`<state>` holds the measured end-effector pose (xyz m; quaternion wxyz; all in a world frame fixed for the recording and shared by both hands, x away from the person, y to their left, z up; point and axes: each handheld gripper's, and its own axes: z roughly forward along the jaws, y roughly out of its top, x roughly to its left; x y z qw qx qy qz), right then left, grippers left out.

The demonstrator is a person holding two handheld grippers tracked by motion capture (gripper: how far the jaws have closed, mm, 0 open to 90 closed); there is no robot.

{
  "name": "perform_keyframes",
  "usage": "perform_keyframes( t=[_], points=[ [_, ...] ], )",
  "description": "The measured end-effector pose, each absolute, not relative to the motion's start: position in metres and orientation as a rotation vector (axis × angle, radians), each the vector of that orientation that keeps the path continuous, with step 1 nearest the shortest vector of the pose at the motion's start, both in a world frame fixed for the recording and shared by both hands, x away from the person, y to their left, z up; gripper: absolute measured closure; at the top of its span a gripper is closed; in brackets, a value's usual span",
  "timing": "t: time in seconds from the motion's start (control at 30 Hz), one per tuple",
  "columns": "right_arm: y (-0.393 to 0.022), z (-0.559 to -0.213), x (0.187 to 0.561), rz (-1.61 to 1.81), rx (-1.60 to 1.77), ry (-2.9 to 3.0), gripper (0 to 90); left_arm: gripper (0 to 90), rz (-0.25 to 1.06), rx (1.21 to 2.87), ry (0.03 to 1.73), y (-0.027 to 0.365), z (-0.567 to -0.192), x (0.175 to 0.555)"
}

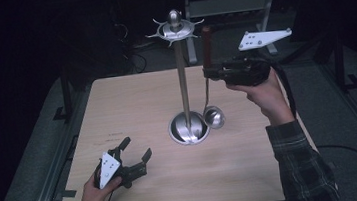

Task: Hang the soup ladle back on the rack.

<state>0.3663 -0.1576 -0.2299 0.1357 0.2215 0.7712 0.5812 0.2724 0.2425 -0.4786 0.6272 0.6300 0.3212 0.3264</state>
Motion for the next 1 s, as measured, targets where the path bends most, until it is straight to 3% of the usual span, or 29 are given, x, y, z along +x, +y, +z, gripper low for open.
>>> perform_keyframes(
  t=[1.0],
  points=[
    [-0.142, -0.233, 0.385, 1.632, 0.661, 2.266, 73.4, 13.6, 0.746, 1.439, 0.736, 0.242, -0.479, 0.272]
  ],
)
